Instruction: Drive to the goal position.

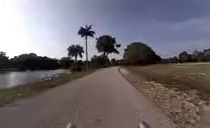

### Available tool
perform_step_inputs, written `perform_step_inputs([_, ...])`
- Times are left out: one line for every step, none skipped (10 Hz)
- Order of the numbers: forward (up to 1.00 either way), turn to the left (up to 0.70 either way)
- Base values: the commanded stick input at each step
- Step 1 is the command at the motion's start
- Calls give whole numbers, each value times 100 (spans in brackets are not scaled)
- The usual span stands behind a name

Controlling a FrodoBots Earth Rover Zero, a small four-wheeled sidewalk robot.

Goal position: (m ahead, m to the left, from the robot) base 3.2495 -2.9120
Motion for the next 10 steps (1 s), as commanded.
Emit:
perform_step_inputs([100, 4])
perform_step_inputs([100, 3])
perform_step_inputs([100, 4])
perform_step_inputs([100, 4])
perform_step_inputs([100, 3])
perform_step_inputs([100, 3])
perform_step_inputs([100, 4])
perform_step_inputs([100, 3])
perform_step_inputs([100, 3])
perform_step_inputs([100, 4])
